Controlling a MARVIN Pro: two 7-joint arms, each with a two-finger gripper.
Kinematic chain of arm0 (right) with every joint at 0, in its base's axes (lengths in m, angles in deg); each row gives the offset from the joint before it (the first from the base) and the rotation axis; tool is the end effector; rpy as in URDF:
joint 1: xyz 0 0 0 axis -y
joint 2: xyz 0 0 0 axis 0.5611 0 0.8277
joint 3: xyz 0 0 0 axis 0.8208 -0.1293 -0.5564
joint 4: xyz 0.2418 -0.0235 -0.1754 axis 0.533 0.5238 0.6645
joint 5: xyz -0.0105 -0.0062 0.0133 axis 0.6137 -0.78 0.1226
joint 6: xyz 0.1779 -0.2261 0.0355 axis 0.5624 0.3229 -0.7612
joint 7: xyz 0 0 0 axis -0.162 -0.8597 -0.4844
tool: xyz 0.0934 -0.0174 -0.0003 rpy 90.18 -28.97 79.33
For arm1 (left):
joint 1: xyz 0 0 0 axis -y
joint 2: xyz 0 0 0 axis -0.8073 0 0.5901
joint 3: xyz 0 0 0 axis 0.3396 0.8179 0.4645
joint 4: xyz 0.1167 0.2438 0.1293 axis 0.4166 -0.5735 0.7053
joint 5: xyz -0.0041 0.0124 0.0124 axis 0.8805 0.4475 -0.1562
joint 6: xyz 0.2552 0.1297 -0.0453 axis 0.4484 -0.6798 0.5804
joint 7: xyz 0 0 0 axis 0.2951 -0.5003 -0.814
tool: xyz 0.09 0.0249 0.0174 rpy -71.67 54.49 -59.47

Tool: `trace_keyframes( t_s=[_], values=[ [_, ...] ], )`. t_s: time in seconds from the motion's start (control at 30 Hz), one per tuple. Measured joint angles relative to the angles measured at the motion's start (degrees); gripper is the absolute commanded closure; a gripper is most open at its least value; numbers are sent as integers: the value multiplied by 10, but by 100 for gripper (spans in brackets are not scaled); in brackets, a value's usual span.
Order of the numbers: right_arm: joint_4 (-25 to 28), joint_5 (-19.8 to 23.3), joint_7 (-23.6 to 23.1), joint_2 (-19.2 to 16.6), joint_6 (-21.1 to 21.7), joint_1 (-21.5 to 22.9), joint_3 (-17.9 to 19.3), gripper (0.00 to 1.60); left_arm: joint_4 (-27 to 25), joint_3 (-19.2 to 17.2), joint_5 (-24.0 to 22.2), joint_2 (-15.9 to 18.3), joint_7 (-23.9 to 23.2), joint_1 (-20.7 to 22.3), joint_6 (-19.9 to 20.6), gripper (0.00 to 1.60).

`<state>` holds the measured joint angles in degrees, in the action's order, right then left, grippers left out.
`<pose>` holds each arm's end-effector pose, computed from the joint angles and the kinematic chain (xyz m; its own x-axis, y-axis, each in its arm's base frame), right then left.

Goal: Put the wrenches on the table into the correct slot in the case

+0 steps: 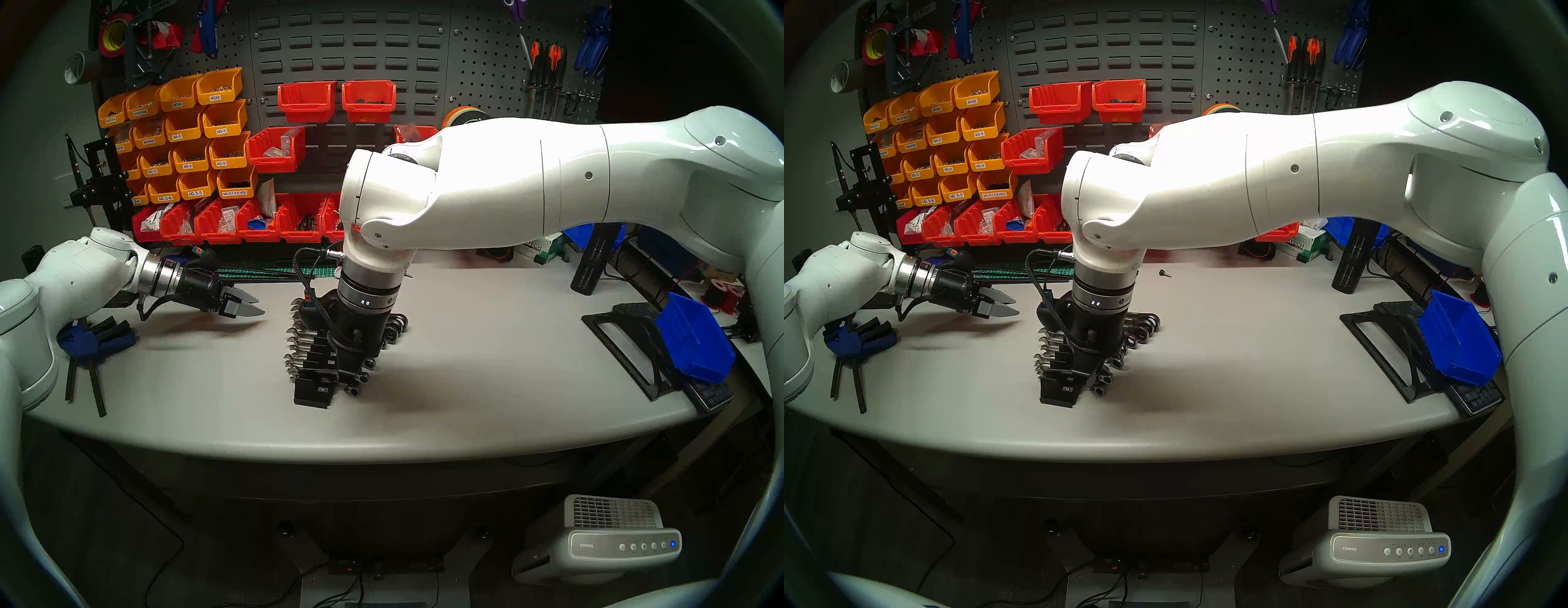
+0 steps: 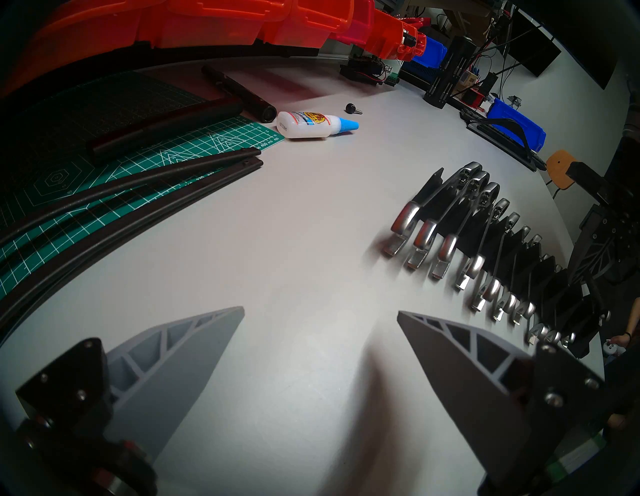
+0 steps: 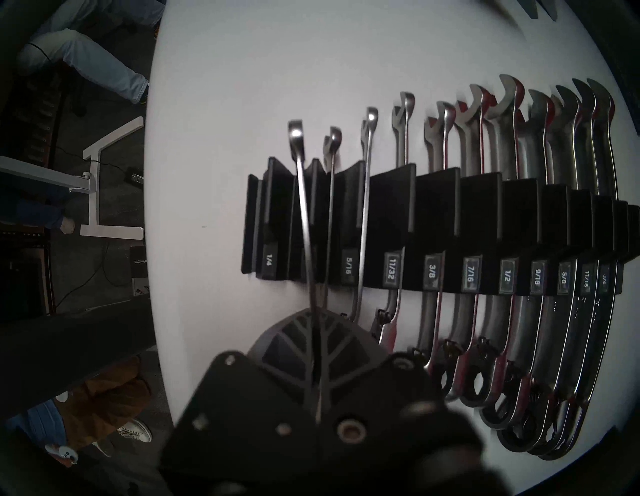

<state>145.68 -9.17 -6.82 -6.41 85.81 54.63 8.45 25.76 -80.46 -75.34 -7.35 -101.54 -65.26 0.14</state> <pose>0.3974 0.2178 -0.0720 0.0757 0.9703 0.2296 0.9954 -0.0599 -0.0749 0.4992 0.2511 -0.1618 0.5111 -0.3772 0.7723 -0.8022 -0.5320 0.2710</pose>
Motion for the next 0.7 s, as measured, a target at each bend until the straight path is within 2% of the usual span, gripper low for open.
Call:
trace_keyframes(
  t_s=[0.7],
  values=[
    [-2, 6, -8, 5, 0, 5, -4, 160, 0, 0, 0, 0, 0, 0, 0, 0]
  ],
)
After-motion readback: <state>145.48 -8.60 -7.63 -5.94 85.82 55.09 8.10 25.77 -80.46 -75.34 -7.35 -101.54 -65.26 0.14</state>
